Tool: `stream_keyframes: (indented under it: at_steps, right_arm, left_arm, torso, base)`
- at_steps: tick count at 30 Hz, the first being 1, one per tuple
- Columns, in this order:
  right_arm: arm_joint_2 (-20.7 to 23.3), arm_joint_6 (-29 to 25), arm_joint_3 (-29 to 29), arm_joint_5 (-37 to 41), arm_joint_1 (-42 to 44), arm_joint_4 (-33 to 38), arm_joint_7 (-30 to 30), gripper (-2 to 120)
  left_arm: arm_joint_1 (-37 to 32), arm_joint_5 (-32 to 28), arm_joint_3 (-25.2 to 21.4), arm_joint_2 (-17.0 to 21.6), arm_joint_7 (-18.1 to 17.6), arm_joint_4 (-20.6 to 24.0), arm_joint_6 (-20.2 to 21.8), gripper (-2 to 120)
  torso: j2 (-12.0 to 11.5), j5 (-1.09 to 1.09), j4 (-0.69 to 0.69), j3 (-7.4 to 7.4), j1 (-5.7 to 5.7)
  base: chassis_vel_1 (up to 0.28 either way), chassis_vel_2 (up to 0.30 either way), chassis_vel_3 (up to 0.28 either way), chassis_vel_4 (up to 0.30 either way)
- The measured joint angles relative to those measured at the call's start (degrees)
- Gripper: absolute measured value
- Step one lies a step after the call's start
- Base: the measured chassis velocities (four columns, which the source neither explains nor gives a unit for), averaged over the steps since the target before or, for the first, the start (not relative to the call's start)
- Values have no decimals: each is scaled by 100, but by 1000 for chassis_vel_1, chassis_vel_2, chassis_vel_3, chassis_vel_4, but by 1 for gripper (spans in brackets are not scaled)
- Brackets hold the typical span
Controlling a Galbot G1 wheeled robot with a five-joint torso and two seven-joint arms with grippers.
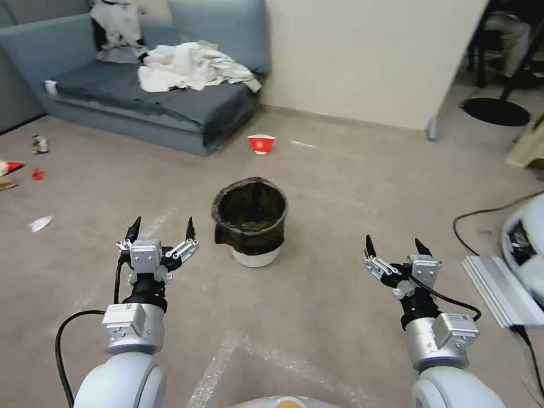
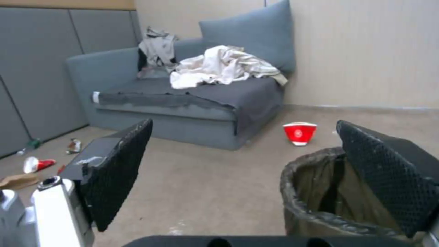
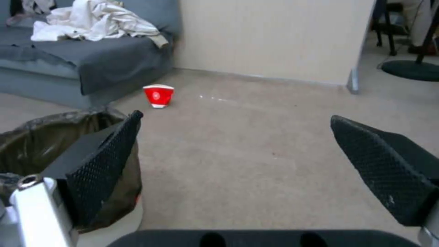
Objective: Pick up the trash can from the floor.
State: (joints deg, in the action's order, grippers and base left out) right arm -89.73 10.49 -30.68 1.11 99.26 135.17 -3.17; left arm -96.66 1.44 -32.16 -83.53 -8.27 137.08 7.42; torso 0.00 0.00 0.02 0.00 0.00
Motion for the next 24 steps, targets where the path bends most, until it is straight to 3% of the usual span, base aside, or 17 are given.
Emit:
stream_keyframes:
  at_steps: [12,24]
  right_arm:
    - [2,0,16,0,-6,-9,15,100]
    - [2,-3,32,-4,-15,-30,16,100]
  left_arm:
    - [13,-36,-17,11,8,5,15,100]
    - [35,-144,-38,24,8,15,52,100]
  torso:
    - [0,0,-2,0,0]
    - [0,0,-2,0,0]
  base:
    - [-9,16,11,-8]
    - [-100,102,114,-96]
